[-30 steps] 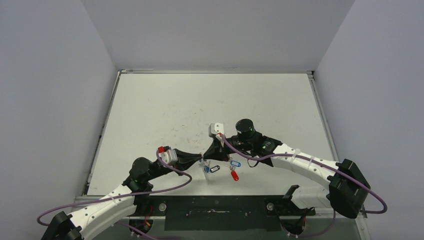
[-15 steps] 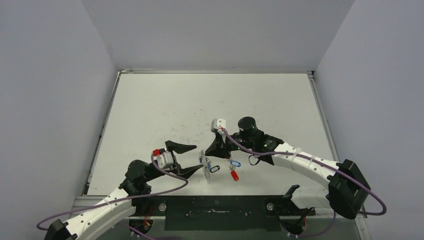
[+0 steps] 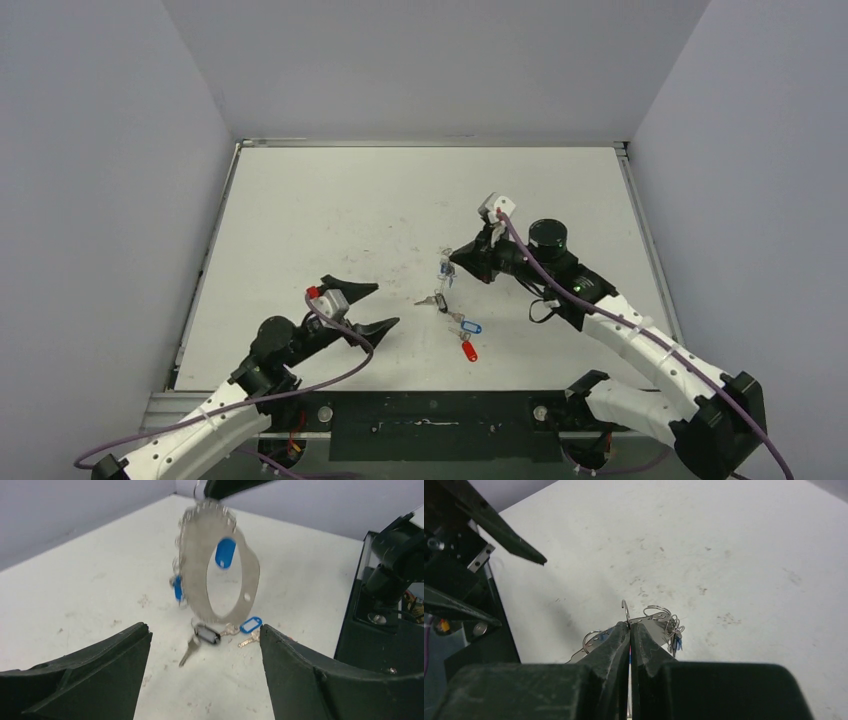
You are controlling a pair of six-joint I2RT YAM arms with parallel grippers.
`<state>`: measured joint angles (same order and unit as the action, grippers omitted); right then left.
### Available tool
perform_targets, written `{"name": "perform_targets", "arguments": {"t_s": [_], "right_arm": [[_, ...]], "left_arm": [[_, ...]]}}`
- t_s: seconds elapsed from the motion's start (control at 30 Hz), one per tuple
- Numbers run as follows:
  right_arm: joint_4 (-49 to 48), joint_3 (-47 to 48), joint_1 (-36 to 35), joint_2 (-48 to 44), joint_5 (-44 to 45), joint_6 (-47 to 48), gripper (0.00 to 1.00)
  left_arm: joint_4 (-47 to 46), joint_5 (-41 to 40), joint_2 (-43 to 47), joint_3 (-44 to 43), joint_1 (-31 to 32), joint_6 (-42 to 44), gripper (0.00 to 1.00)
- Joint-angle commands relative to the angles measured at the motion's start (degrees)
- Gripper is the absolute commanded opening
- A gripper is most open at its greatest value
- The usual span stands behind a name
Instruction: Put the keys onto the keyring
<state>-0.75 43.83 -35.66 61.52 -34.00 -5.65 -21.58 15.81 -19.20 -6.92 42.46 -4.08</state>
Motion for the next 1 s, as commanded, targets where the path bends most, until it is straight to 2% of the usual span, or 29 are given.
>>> {"name": "perform_targets", "arguments": {"t_s": [0.0, 0.17, 0.37, 0.63, 0.77, 0.87, 0.97], "right_arm": [[1.4, 3.4, 2.1, -6.7, 10.5, -2.7, 0.00], [6.9, 3.4, 3.7, -10.4, 17.2, -2.8, 0.00], [8.7, 3.6, 4.5, -10.7, 14.7, -3.6, 0.00], [13.4, 4.9, 6.2, -11.9, 22.8, -4.5, 0.00], [14.9, 4.5, 8.8, -10.9, 22.8, -6.6, 0.00], [15.2, 3.8, 10.9, -10.7, 23.9, -9.4, 0.00], [16.5, 3.5, 13.1, -10.4, 26.4, -12.3, 0.00]], "left_arm": [[3.8, -2.4, -6.4, -4.2, 0.1, -2.3, 0.76], [5.6, -2.4, -17.4, -8.7, 0.1, -4.2, 0.75], [6.2, -1.3, -30.6, -15.1, 0.2, -6.1, 0.75], [-4.8, 4.0, -42.5, -16.8, 0.7, -8.8, 0.70], [-7.8, 5.7, -47.7, -18.5, 1.4, -11.0, 0.68], [-6.7, 5.0, -51.2, -21.1, 1.9, -14.5, 0.66], [-3.5, 0.8, -54.0, -24.3, 2.9, -21.3, 0.66]]}}
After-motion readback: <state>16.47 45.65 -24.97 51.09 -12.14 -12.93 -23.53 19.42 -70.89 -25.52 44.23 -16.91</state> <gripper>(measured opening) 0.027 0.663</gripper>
